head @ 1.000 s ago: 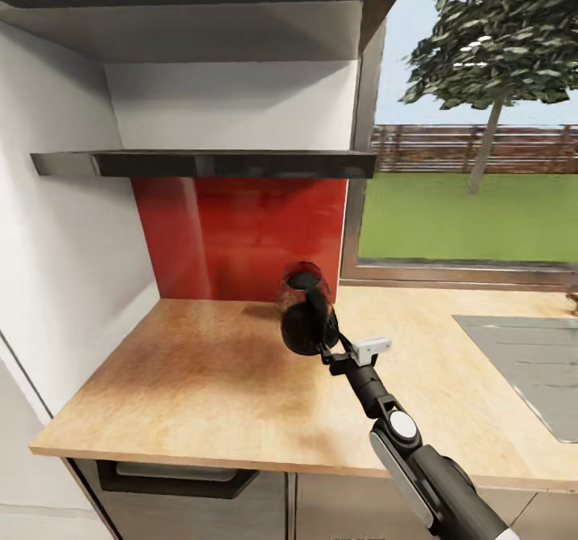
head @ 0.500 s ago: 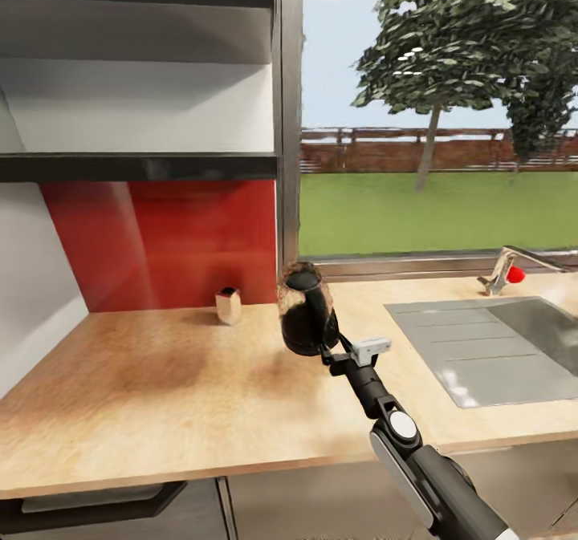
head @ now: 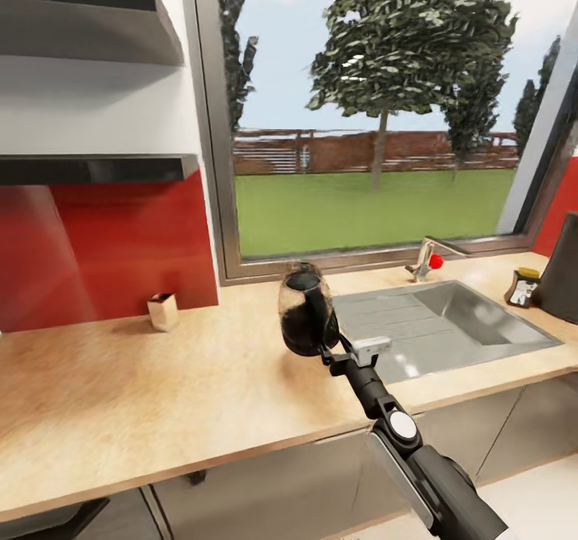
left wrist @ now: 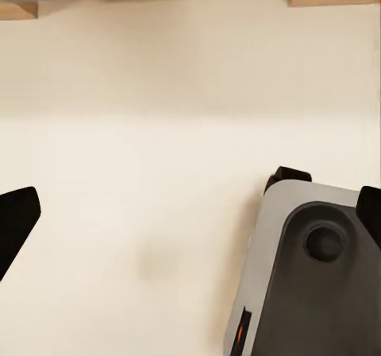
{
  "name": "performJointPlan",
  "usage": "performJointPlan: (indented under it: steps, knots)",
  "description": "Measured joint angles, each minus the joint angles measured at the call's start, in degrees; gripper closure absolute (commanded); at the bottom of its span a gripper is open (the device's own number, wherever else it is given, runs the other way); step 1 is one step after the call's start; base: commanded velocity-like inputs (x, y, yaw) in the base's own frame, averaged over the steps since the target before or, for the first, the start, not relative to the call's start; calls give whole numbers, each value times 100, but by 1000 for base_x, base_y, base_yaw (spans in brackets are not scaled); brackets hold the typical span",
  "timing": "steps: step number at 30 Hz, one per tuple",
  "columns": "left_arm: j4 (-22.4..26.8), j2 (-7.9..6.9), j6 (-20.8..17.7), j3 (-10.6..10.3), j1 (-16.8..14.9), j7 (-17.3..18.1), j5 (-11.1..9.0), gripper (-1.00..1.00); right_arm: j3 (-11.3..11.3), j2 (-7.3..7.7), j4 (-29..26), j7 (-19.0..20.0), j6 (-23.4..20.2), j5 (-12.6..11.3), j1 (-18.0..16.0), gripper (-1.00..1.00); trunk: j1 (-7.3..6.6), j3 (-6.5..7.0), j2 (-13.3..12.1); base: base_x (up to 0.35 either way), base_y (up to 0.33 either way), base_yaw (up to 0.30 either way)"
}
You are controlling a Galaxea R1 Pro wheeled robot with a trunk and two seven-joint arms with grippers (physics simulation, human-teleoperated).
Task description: Set up a coffee station on the kitchen countertop: keep the coffee maker on the countertop, move the bottle of coffee from the kitchen shelf to the counter next to the coffee maker, place a paper coffee filter on top of the coffee maker, put the saucer next to the coffee maker with the coffee cup on the saucer, and place the electric kettle next to the coffee maker.
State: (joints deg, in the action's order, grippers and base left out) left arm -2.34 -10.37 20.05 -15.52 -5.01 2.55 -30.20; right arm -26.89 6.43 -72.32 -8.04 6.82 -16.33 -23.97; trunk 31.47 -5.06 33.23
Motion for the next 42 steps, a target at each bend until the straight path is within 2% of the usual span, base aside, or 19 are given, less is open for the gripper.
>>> performJointPlan:
  steps: [21, 42]
  knots:
    - [-6, -2, -3, 9, 1, 0, -3, -100, 1, 0, 0, 3, -4, 0, -1, 100, -1, -1, 0, 0, -262, -294]
    - [-8, -2, -7, 18, 0, 0, -5, -100, 1, 0, 203, 2, 18, -28, 0, 100, 0, -1, 1, 0, -7, -299]
